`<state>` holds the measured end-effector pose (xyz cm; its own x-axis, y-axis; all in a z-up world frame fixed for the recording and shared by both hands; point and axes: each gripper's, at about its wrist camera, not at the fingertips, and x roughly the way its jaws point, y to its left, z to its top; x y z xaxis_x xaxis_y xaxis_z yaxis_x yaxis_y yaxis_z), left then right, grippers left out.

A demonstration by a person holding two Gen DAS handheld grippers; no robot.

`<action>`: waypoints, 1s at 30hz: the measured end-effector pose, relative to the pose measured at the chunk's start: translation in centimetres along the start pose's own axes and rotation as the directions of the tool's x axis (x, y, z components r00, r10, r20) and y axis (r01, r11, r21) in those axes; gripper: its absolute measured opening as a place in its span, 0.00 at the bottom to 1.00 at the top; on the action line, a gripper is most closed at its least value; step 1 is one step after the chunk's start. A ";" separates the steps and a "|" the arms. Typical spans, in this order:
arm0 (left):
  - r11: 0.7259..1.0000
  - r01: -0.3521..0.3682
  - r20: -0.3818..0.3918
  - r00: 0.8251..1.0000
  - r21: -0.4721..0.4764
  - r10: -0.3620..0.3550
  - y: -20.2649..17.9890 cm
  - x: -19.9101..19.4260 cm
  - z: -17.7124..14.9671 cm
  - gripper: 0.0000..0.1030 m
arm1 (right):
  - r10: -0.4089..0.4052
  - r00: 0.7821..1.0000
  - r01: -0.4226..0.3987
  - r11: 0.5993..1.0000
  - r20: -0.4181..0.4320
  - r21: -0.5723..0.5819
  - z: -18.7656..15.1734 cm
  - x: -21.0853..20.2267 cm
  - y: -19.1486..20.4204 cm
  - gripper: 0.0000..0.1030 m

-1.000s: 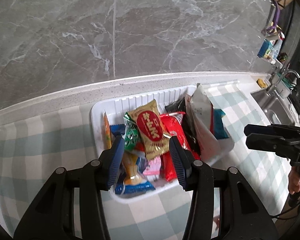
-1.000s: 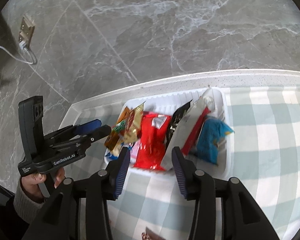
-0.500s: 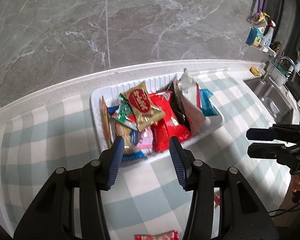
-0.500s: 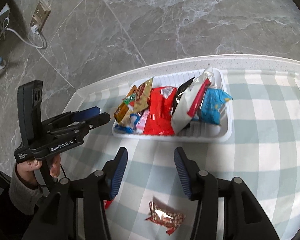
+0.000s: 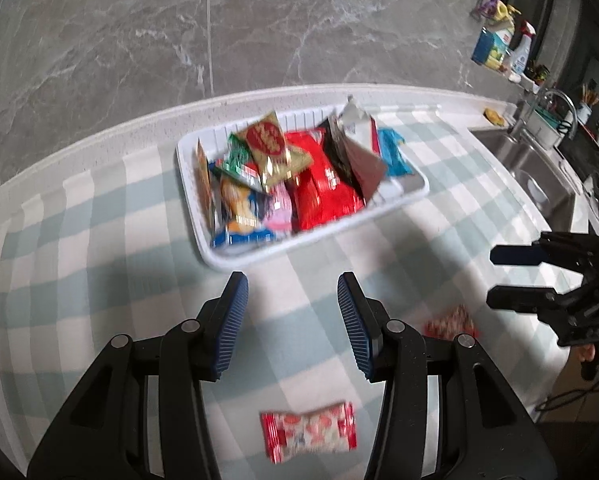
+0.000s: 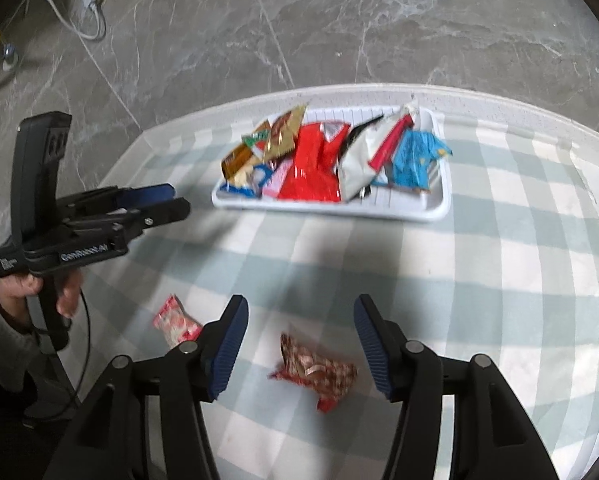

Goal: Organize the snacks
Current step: 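Grasp the strawberry-print packet with the left tool while the right tool moves to the red-gold candy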

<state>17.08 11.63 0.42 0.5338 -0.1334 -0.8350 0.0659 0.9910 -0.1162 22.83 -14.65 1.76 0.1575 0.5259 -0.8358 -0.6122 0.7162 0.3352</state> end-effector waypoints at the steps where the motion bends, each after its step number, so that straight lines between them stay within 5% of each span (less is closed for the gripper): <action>1: 1.000 0.001 -0.008 1.000 0.000 -0.001 0.1 -0.1 -0.7 0.44 | -0.002 1.000 0.002 1.000 -0.004 0.003 -0.3 0.1 0.0 0.57; 14: 0.999 0.039 -0.130 0.991 0.018 -0.036 0.4 0.4 -8.4 0.47 | -0.056 0.997 0.057 0.998 -0.045 0.033 -4.5 1.5 0.1 0.65; 30: 0.998 0.053 -0.189 0.981 0.035 -0.045 -0.9 1.4 -11.2 0.48 | -0.053 0.996 0.057 0.997 -0.074 0.059 -5.4 4.0 0.6 0.71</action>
<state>8.33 10.50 -6.66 0.3610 -0.1771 -0.9156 0.1233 0.9823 -0.1413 18.88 -14.65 -3.72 0.1322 0.4518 -0.8823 -0.5556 0.7709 0.3115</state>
